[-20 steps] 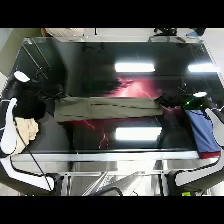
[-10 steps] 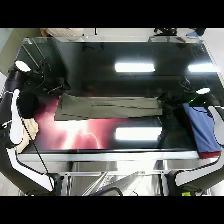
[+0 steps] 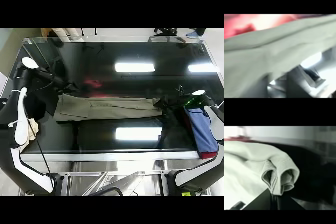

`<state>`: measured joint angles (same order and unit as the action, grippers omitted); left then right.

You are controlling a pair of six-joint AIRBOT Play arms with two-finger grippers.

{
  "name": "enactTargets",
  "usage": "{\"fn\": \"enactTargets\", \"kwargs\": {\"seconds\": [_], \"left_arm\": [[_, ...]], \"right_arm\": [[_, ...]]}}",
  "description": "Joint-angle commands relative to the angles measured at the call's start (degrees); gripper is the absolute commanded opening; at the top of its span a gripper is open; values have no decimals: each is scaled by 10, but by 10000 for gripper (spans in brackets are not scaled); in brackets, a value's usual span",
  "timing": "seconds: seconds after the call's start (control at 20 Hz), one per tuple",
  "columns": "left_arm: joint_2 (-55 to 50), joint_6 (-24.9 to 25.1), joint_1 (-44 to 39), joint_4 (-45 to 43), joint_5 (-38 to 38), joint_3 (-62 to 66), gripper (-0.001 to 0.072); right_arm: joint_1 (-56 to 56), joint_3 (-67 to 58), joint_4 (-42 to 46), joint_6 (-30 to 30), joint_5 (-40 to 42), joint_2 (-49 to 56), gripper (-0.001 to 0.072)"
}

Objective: Fold the shirts.

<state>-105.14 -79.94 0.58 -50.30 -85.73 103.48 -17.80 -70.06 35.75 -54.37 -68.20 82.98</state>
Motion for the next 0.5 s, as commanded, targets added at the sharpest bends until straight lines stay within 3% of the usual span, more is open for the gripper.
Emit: {"fn": "enactTargets", "kwargs": {"seconds": [0.0, 0.2, 0.45], "left_arm": [[-6, 2, -73, 19, 37, -3, 14], [-22, -7, -183, 19, 184, -62, 13], [-108, -84, -308, 23, 330, -73, 12]], "right_arm": [[0, -28, -61, 21, -40, -7, 22], [0, -133, -114, -19, -150, -34, 22], [0, -218, -208, -61, -212, -78, 23]]}}
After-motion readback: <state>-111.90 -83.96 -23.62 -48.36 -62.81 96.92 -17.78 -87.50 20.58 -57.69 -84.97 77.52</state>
